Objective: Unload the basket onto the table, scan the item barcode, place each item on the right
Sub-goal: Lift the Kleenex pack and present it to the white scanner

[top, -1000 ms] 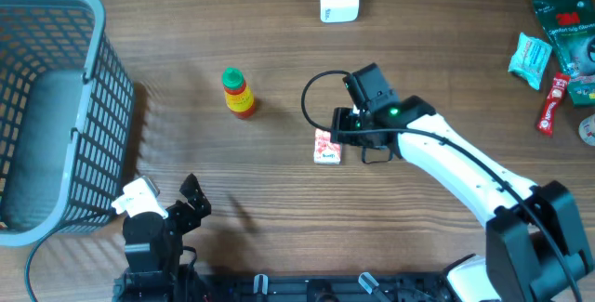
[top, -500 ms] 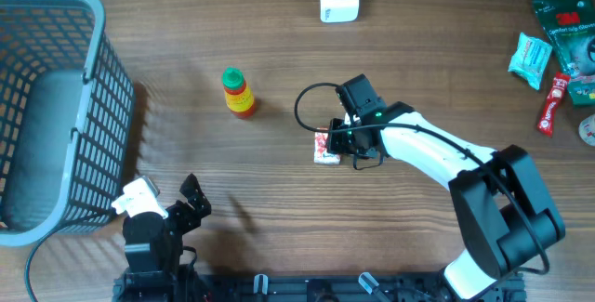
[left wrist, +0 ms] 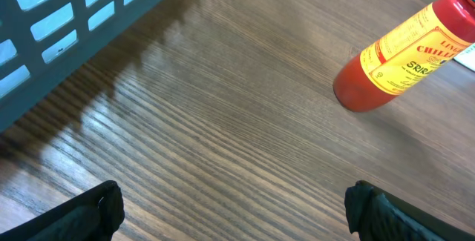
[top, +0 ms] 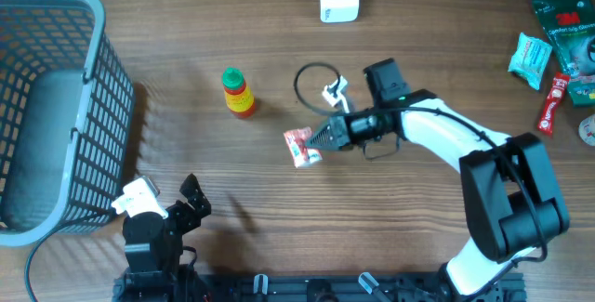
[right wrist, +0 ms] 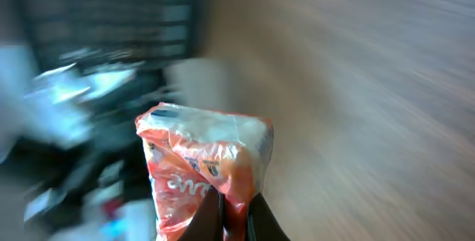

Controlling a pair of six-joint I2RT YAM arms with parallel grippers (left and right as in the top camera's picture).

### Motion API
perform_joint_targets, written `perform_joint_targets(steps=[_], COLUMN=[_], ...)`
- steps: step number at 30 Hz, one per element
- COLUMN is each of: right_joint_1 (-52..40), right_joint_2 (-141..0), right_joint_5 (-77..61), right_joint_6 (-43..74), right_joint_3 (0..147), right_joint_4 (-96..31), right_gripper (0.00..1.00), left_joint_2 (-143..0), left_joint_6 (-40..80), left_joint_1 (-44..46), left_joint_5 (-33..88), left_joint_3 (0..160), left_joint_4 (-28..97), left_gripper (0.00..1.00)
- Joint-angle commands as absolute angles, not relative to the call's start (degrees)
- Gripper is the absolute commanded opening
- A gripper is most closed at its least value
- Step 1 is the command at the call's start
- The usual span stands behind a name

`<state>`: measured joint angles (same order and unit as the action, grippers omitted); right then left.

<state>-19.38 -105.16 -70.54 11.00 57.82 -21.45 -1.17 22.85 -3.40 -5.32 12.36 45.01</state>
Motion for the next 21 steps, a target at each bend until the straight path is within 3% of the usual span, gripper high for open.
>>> perform_joint_targets(steps=[1, 6, 8, 9, 10, 13, 16, 21], right_joint_1=[-19.8, -21.0, -21.7, -22.0, -22.3, -22.3, -22.3, -23.7], right_joint_2=[-105.8, -105.8, -105.6, -105.6, -105.4, -105.4, -105.4, -103.6], right_joint_5=[-93.0, -93.0, -93.0, -93.0, -92.9, -90.8, -86.2, -84.2], right_joint_6=[8.1, 12.2, 8.8, 4.6, -8.6, -30.4, -61.8, -61.7], right_joint_3=[59.0, 58.8, 58.4, 58.2, 57.6, 57.3, 57.3, 53.6], right_joint_4=[-19.7, -21.1, -27.6, -32.1, -45.3, -66.2, -92.4, -92.4], right_gripper=[0.05, 0.04, 0.04, 0.05, 0.04, 0.04, 0.04, 0.04], left_joint_2=[-0.9, -0.9, -0.9, -0.9, -0.9, -0.9, -0.9, -0.9], left_joint_6=[22.8, 22.8, 22.8, 22.8, 22.8, 22.8, 22.8, 22.8], left_joint_1=[-3.4, -3.4, -3.4, -3.4, -3.4, -3.4, -3.4, -3.4], left_joint_5=[-5.9, -5.9, -5.9, -5.9, -5.9, -5.9, -5.9, -5.9], left_joint_3=[12.1, 12.1, 12.1, 12.1, 12.1, 12.1, 12.1, 12.1], left_joint_4=[44.9, 44.9, 44.9, 44.9, 44.9, 44.9, 44.9, 44.9], left_gripper=[1.00, 1.00, 1.00, 1.00, 1.00, 1.00, 1.00, 1.00])
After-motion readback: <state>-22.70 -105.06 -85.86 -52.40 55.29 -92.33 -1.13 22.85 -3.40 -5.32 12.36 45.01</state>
